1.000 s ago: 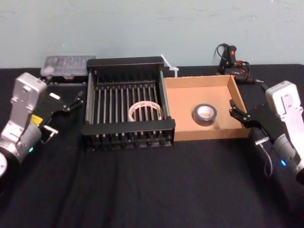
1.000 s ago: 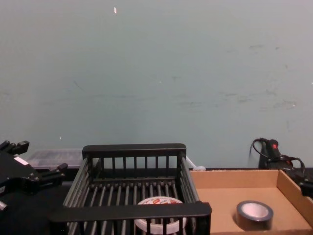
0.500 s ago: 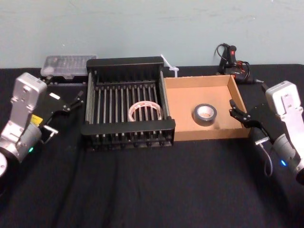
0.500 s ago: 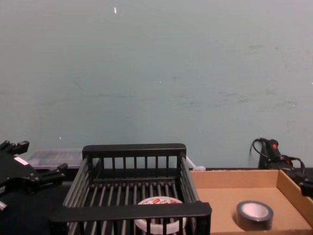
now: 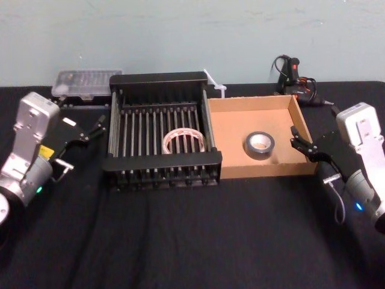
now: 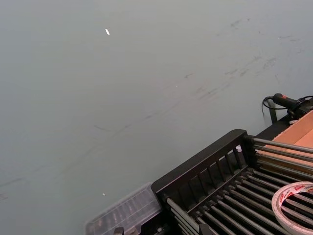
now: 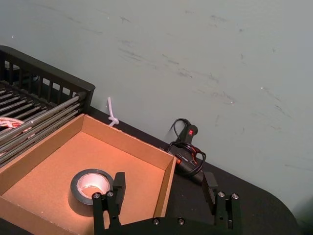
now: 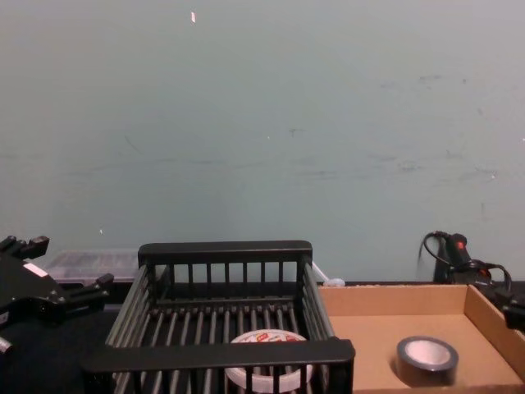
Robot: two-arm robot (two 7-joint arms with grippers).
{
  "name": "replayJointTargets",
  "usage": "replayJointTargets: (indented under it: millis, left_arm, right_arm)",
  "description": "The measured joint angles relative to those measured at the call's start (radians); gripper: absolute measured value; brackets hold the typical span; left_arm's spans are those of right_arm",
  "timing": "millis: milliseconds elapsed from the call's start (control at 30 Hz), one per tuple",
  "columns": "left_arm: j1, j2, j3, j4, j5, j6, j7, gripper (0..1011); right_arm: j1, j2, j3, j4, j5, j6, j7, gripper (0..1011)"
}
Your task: Pick up the white tape and place it into the black box , Pick up the silver tape and place it into the brown box.
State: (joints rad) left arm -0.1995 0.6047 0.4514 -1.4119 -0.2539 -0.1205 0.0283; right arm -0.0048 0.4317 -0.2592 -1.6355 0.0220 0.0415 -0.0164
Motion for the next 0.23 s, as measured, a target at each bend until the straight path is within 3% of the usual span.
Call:
replayJointTargets:
  millis: [233]
  left_arm:
    - [0.0,0.0,0.0,0.0,0.0,0.0,0.0,1001]
  right_arm:
    - [0.0,0.0,0.0,0.0,0.0,0.0,0.0,1002]
